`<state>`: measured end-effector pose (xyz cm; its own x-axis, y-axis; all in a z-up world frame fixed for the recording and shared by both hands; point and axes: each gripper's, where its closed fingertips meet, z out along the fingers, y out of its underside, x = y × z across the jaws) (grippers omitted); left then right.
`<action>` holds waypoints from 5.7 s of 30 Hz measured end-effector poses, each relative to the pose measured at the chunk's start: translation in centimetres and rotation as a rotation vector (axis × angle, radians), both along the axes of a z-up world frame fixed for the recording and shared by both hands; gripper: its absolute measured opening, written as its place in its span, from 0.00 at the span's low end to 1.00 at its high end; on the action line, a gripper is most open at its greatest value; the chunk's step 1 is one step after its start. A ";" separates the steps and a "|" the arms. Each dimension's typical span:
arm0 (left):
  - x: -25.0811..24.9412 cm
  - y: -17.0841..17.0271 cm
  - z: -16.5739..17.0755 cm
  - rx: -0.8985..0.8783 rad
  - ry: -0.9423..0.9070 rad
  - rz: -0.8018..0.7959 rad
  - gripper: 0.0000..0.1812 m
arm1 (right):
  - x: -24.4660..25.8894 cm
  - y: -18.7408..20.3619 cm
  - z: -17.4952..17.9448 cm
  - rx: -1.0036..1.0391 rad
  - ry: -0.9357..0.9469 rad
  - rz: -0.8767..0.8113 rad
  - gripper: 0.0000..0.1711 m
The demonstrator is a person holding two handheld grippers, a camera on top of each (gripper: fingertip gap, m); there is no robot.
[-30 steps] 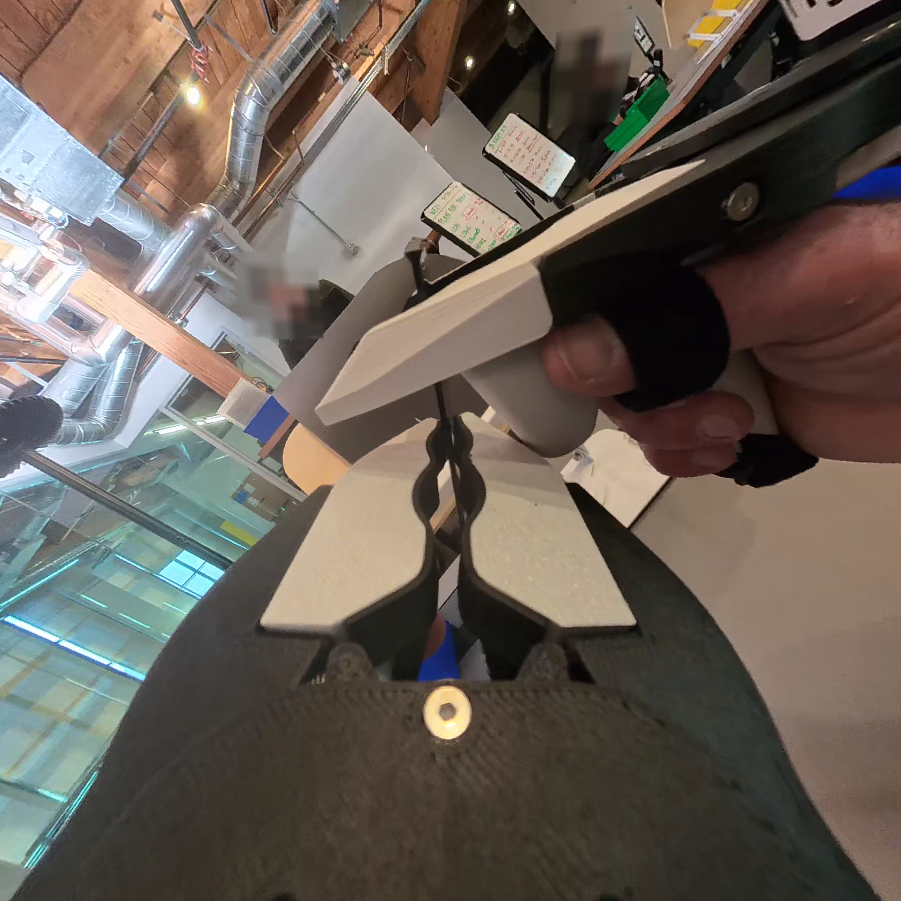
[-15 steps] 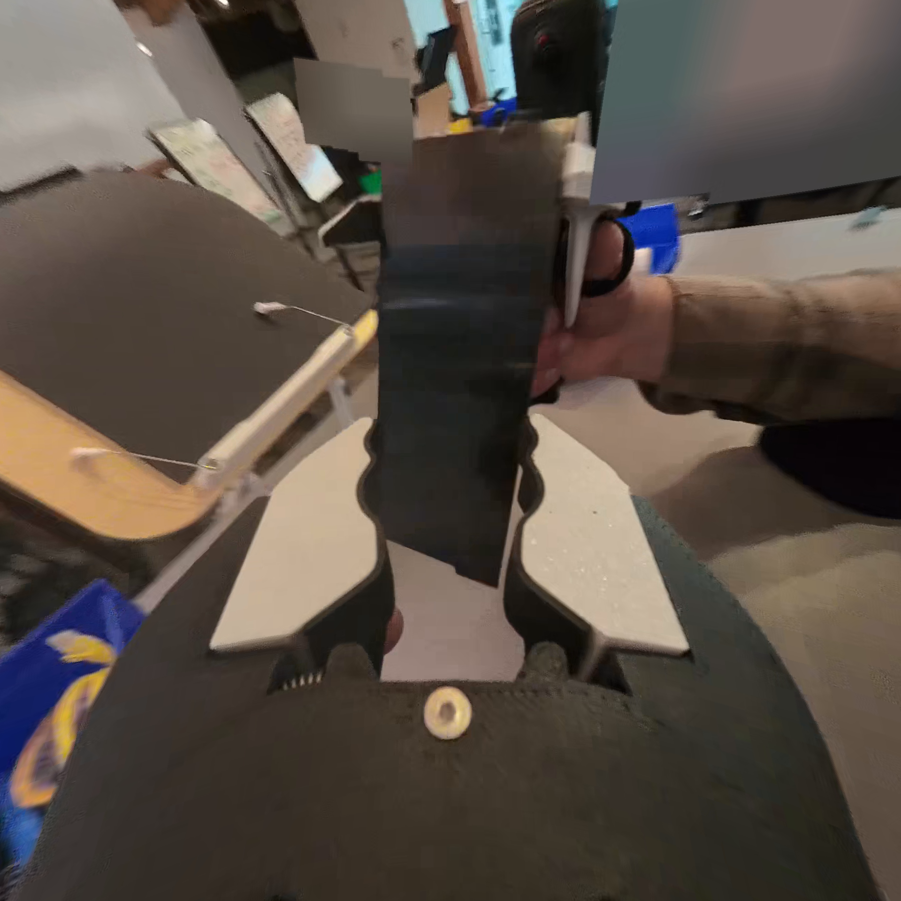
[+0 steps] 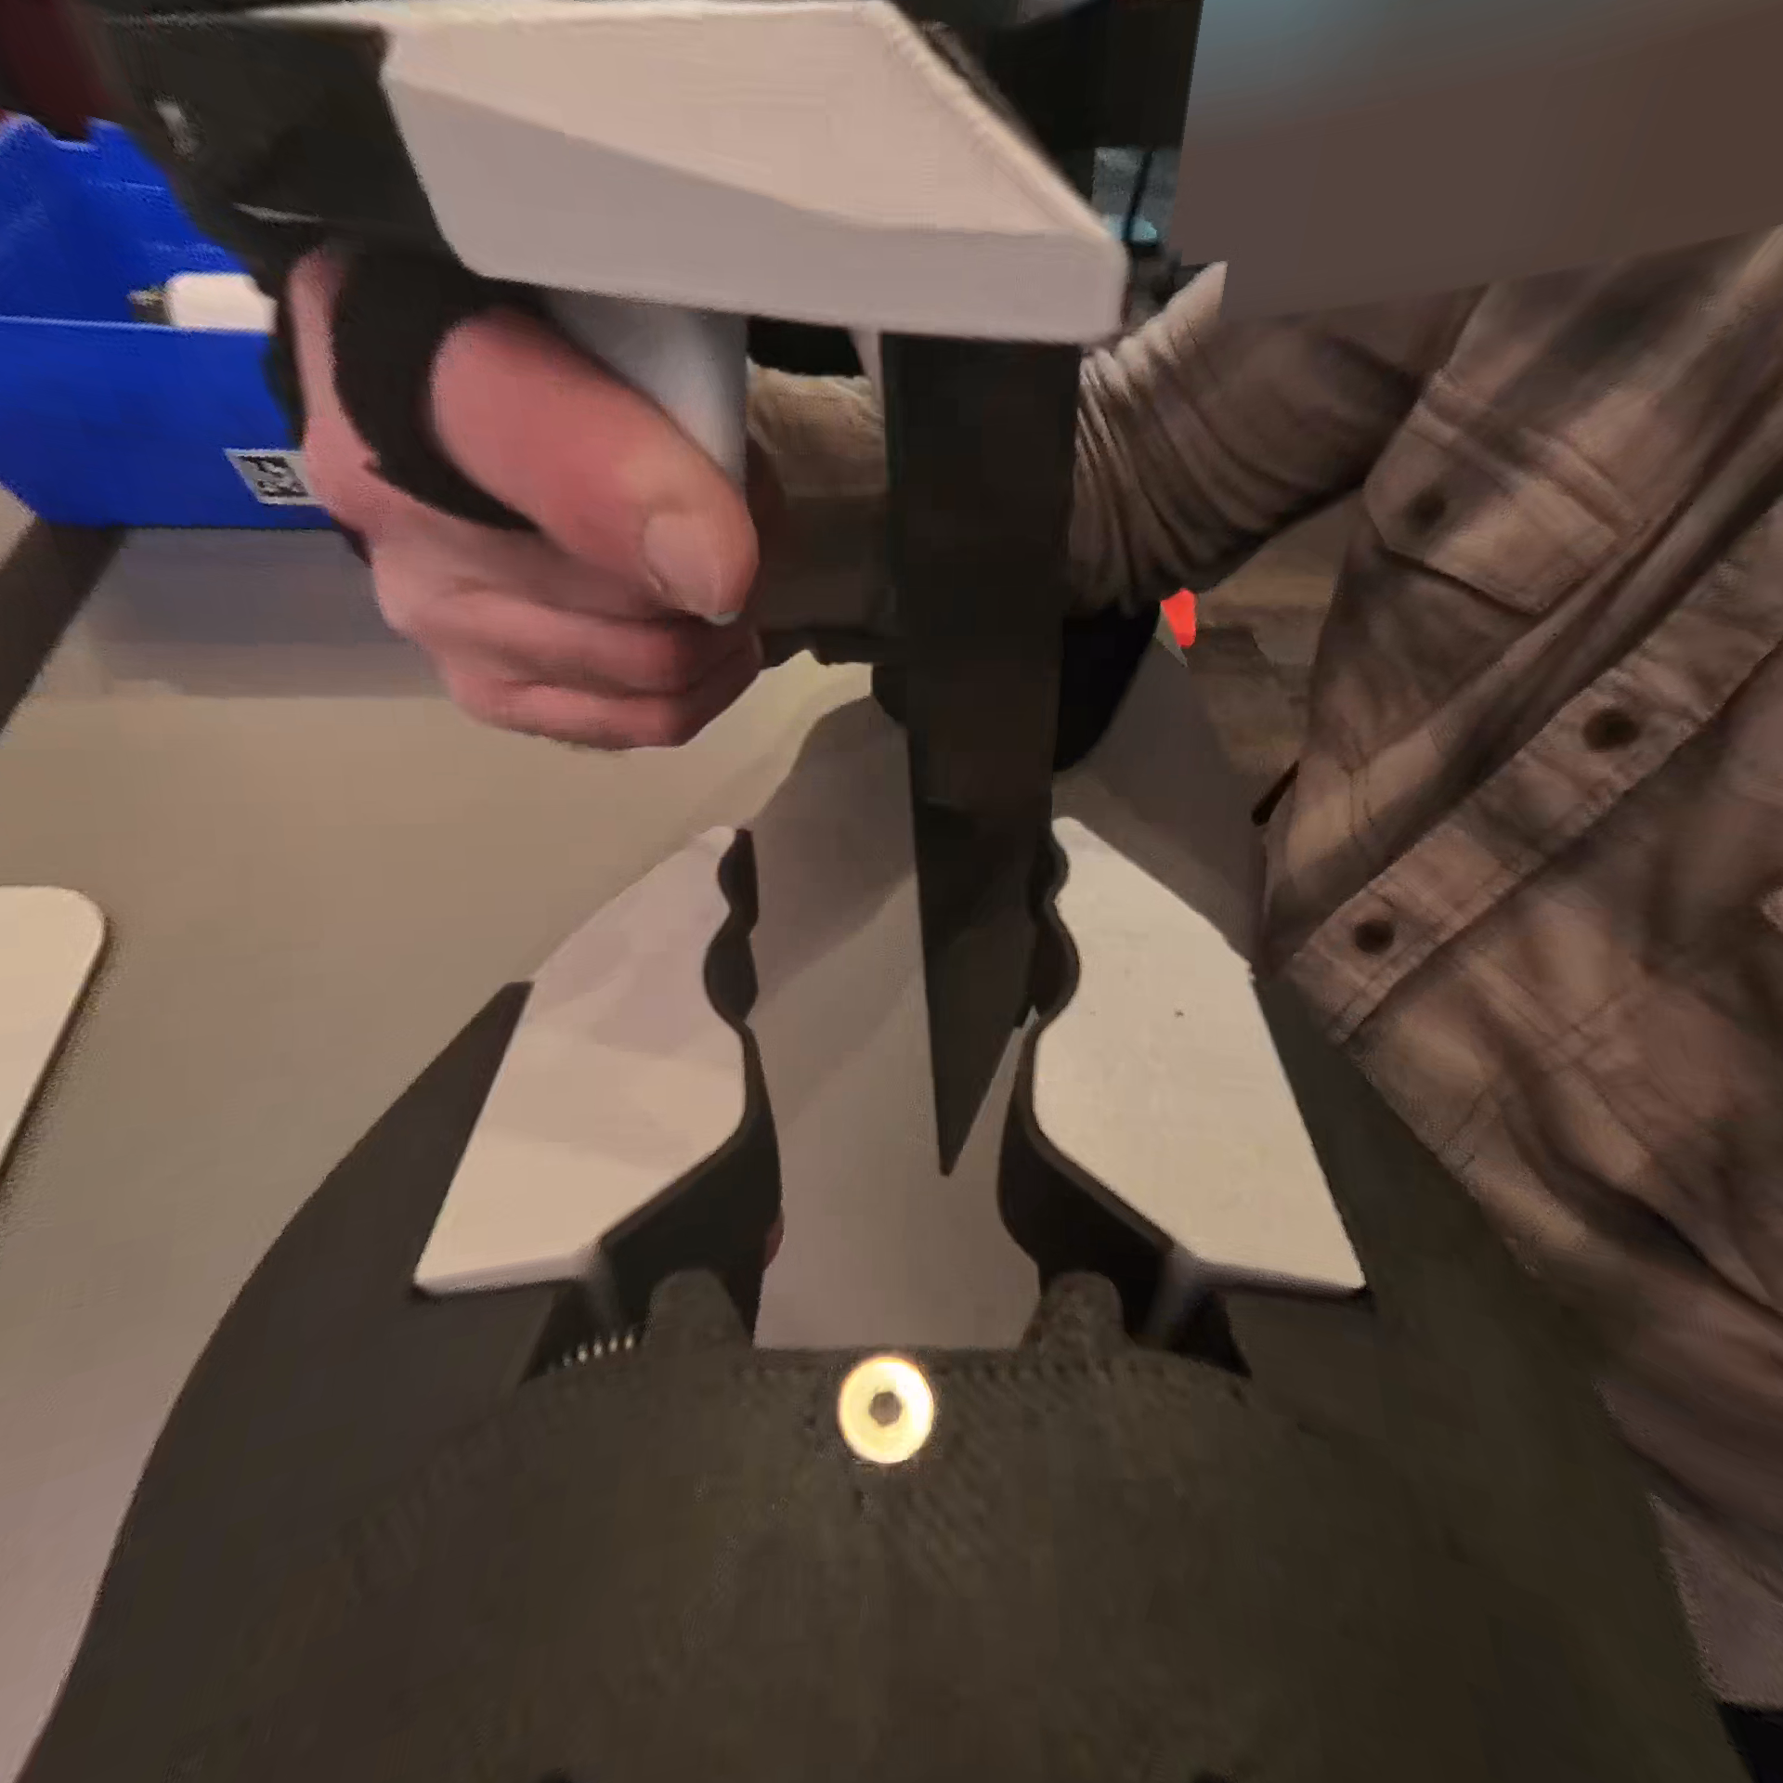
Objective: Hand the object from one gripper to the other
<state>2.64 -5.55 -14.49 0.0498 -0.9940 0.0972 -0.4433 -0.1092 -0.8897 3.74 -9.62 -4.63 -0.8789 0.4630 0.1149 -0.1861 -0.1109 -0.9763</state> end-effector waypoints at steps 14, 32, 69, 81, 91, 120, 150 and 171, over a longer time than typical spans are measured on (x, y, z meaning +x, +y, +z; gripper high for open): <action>1.5 -1.6 -1.2 0.103 0.023 -0.110 0.01 | 0.3 -1.4 -0.7 0.053 -0.013 0.051 0.47; -7.9 9.0 7.2 0.243 -0.300 0.741 0.01 | -9.0 15.0 -3.8 0.207 -0.073 -1.034 0.65; -7.6 8.5 9.2 0.357 -0.399 0.900 0.30 | -13.6 15.0 -6.9 0.194 -0.164 -1.255 0.53; -5.4 3.1 8.1 0.227 -0.391 0.489 0.39 | -6.1 2.7 -7.4 0.051 -0.240 -0.194 0.53; -1.3 0.1 6.1 0.193 -0.364 0.243 0.18 | -3.0 -2.1 -9.6 0.092 -0.348 0.132 0.53; -6.0 3.6 2.6 0.185 -0.070 0.493 0.01 | -6.8 8.6 -3.8 0.369 -0.158 -0.755 0.34; -12.7 7.0 4.0 0.368 0.267 0.824 0.31 | -7.8 11.5 -3.6 0.982 -0.069 -1.164 0.00; -14.1 6.1 6.8 -0.261 -0.566 0.902 0.05 | -14.6 7.4 -4.5 1.566 0.824 -1.590 0.00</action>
